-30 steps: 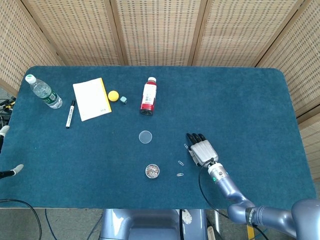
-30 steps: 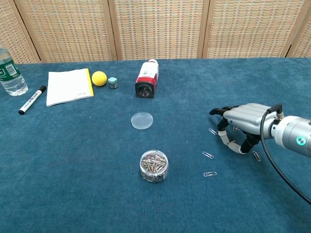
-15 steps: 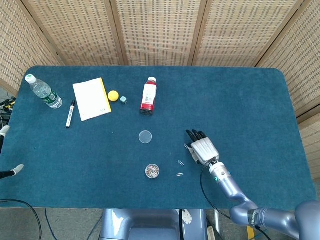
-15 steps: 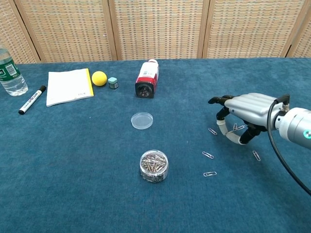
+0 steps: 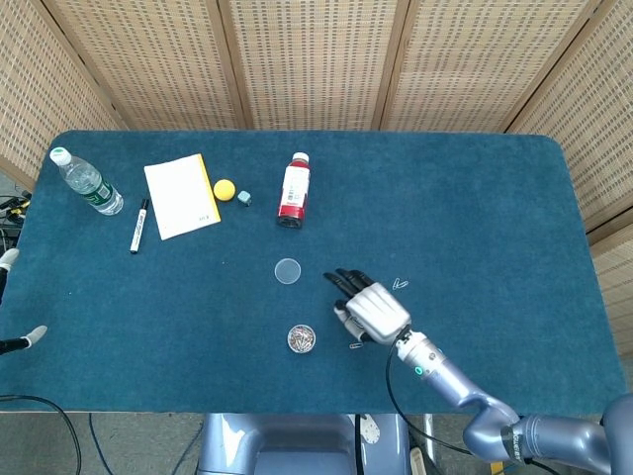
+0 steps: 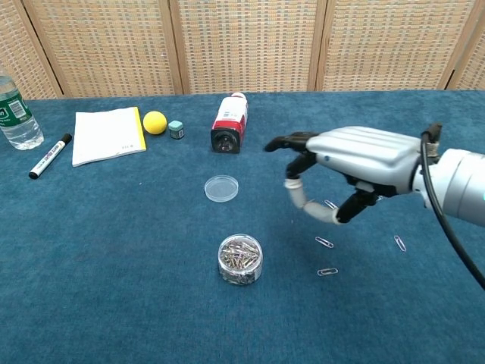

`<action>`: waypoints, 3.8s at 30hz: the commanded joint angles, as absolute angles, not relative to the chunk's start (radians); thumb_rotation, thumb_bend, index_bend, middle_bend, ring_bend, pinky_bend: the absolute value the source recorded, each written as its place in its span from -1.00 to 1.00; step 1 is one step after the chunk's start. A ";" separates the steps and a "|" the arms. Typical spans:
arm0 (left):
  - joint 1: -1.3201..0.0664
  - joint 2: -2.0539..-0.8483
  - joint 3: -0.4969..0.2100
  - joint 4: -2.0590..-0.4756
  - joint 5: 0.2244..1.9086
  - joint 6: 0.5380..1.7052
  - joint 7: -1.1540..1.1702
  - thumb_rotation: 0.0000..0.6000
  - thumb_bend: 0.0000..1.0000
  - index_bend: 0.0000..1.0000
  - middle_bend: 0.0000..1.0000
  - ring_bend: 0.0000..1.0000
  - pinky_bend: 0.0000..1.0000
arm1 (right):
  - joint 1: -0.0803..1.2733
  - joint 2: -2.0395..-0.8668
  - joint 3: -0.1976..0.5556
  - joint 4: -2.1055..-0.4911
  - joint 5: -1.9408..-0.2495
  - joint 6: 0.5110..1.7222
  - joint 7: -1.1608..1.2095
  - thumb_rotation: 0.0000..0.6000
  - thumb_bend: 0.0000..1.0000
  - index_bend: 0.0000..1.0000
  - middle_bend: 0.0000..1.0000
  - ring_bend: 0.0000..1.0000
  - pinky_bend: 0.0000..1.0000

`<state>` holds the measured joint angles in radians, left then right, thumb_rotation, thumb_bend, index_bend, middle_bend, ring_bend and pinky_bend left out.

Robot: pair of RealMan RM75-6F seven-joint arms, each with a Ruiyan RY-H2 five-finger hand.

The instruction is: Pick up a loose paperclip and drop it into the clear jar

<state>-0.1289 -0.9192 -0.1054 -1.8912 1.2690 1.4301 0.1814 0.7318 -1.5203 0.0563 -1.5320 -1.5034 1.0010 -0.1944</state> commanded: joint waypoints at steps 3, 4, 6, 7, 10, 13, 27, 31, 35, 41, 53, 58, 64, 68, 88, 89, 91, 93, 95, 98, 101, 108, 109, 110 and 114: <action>-0.129 -0.918 -0.105 -1.890 1.268 1.428 0.180 1.00 -1.00 -1.00 -1.00 -1.00 -1.00 | 0.791 -1.530 0.057 -1.532 -1.555 0.949 -0.167 1.00 -0.05 0.31 -0.90 -1.00 -0.75; -0.129 -0.917 -0.106 -1.889 1.265 1.427 0.177 1.00 -1.00 -1.00 -1.00 -1.00 -1.00 | 0.805 -1.541 0.062 -1.528 -1.559 0.934 -0.180 1.00 -0.05 0.31 -0.90 -1.00 -0.75; -0.130 -0.914 -0.108 -1.887 1.260 1.424 0.171 1.00 -1.00 -1.00 -1.00 -1.00 -1.00 | 0.822 -1.560 0.076 -1.516 -1.543 0.910 -0.217 1.00 -0.05 0.31 -0.90 -1.00 -0.75; -0.130 -0.913 -0.108 -1.887 1.260 1.423 0.169 1.00 -1.00 -1.00 -1.00 -1.00 -1.00 | 0.826 -1.565 0.080 -1.515 -1.534 0.902 -0.228 1.00 -0.05 0.31 -0.90 -1.00 -0.75; -0.130 -0.910 -0.110 -1.886 1.256 1.420 0.160 1.00 -1.00 -1.00 -1.00 -1.00 -1.00 | 0.841 -1.583 0.097 -1.514 -1.493 0.871 -0.258 1.00 -0.05 0.31 -0.90 -1.00 -0.75; -0.130 -0.907 -0.111 -1.886 1.255 1.419 0.154 1.00 -1.00 -1.00 -1.00 -1.00 -1.00 | 0.853 -1.602 0.115 -1.515 -1.454 0.850 -0.282 1.00 -0.05 0.31 -0.90 -1.00 -0.75; -0.133 -0.901 -0.112 -1.880 1.253 1.407 0.136 1.00 -1.00 -1.00 -1.00 -1.00 -1.00 | 0.905 -1.670 0.148 -1.505 -1.325 0.792 -0.401 1.00 -0.05 0.31 -0.90 -1.00 -0.75; -0.133 -0.900 -0.113 -1.879 1.249 1.407 0.132 1.00 -1.00 -1.00 -1.00 -1.00 -1.00 | 0.911 -1.686 0.144 -1.498 -1.309 0.793 -0.419 1.00 -0.05 0.31 -0.90 -1.00 -0.75; -0.133 -0.899 -0.113 -1.880 1.249 1.405 0.129 1.00 -1.00 -1.00 -1.00 -1.00 -1.00 | 0.915 -1.697 0.143 -1.494 -1.299 0.795 -0.433 1.00 -0.05 0.31 -0.90 -1.00 -0.75; -0.132 -0.897 -0.113 -1.879 1.249 1.406 0.126 1.00 -1.00 -1.00 -1.00 -1.00 -1.00 | 0.921 -1.711 0.134 -1.479 -1.264 0.791 -0.473 1.00 -0.05 0.31 -0.90 -1.00 -0.75; -0.132 -0.896 -0.112 -1.879 1.252 1.405 0.124 1.00 -1.00 -1.00 -1.00 -1.00 -1.00 | 0.930 -1.733 0.126 -1.474 -1.213 0.797 -0.521 1.00 -0.05 0.31 -0.90 -1.00 -0.75; -0.133 -0.895 -0.113 -1.878 1.251 1.404 0.121 1.00 -1.00 -1.00 -1.00 -1.00 -1.00 | 0.933 -1.751 0.127 -1.465 -1.188 0.807 -0.539 1.00 -0.05 0.31 -0.90 -1.00 -0.75; -0.133 -0.894 -0.114 -1.877 1.250 1.404 0.118 1.00 -1.00 -1.00 -1.00 -1.00 -1.00 | 0.937 -1.753 0.128 -1.468 -1.140 0.813 -0.578 1.00 -0.42 0.10 -0.90 -1.00 -0.75; -0.133 -0.893 -0.114 -1.877 1.250 1.403 0.115 1.00 -1.00 -1.00 -1.00 -1.00 -1.00 | 0.939 -1.746 0.125 -1.482 -1.119 0.820 -0.598 1.00 -0.61 0.03 -0.90 -1.00 -0.75; -0.133 -0.893 -0.114 -1.877 1.253 1.406 0.112 1.00 -1.00 -1.00 -1.00 -1.00 -1.00 | 0.906 -1.611 0.176 -1.642 -1.175 0.922 -0.512 1.00 -0.61 0.03 -0.90 -1.00 -0.75; -0.133 -0.893 -0.114 -1.877 1.253 1.406 0.113 1.00 -1.00 -1.00 -1.00 -1.00 -1.00 | 0.903 -1.599 0.177 -1.648 -1.181 0.926 -0.508 1.00 -0.61 0.01 -0.90 -1.00 -0.74; -0.131 -0.893 -0.113 -1.878 1.256 1.408 0.113 1.00 -1.00 -1.00 -1.00 -1.00 -1.00 | 0.889 -1.552 0.174 -1.665 -1.209 0.945 -0.494 1.00 -0.61 -0.06 -0.90 -1.00 -0.74; -0.131 -0.892 -0.112 -1.880 1.259 1.410 0.113 1.00 -1.00 -1.00 -1.00 -1.00 -1.00 | 0.870 -1.504 0.162 -1.665 -1.244 0.968 -0.486 1.00 -0.61 -0.25 -0.90 -1.00 -0.74; -0.128 -0.891 -0.110 -1.882 1.265 1.414 0.112 1.00 -1.00 -1.00 -1.00 -1.00 -1.00 | 0.839 -1.439 0.136 -1.663 -1.283 0.989 -0.457 1.00 -0.67 -0.62 -0.96 -1.00 -0.74; -0.126 -0.891 -0.107 -1.885 1.273 1.418 0.114 1.00 -1.00 -1.00 -1.00 -1.00 -1.00 | 0.788 -1.377 0.103 -1.636 -1.339 1.037 -0.393 1.00 -0.90 -0.97 -1.00 -1.00 -0.74; -0.124 -0.891 -0.104 -1.888 1.280 1.421 0.118 1.00 -1.00 -1.00 -1.00 -1.00 -1.00 | 0.741 -1.342 0.074 -1.595 -1.379 1.085 -0.349 1.00 -1.00 -1.00 -1.00 -1.00 -0.80; -0.121 -0.896 -0.097 -1.894 1.296 1.429 0.130 1.00 -1.00 -1.00 -1.00 -1.00 -1.00 | 0.585 -1.274 0.023 -1.553 -1.361 1.229 -0.309 1.00 -1.00 -1.00 -1.00 -1.00 -0.97; -0.120 -0.897 -0.096 -1.895 1.298 1.430 0.131 1.00 -1.00 -1.00 -1.00 -1.00 -1.00 | 0.551 -1.260 0.016 -1.551 -1.341 1.259 -0.320 1.00 -1.00 -1.00 -1.00 -1.00 -0.98; -0.119 -0.897 -0.094 -1.896 1.301 1.432 0.130 1.00 -1.00 -1.00 -1.00 -1.00 -1.00 | 0.517 -1.246 0.010 -1.559 -1.327 1.290 -0.325 1.00 -1.00 -1.00 -1.00 -1.00 -0.99; -0.116 -0.897 -0.092 -1.897 1.305 1.434 0.130 1.00 -1.00 -1.00 -1.00 -1.00 -1.00 | 0.457 -1.222 0.001 -1.572 -1.297 1.327 -0.305 1.00 -1.00 -1.00 -1.00 -1.00 -1.00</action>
<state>-0.1162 -0.8971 -0.0923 -1.8968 1.3049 1.4343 0.1300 0.4874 -1.2422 0.0120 -1.5665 -1.3187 1.3063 -0.3170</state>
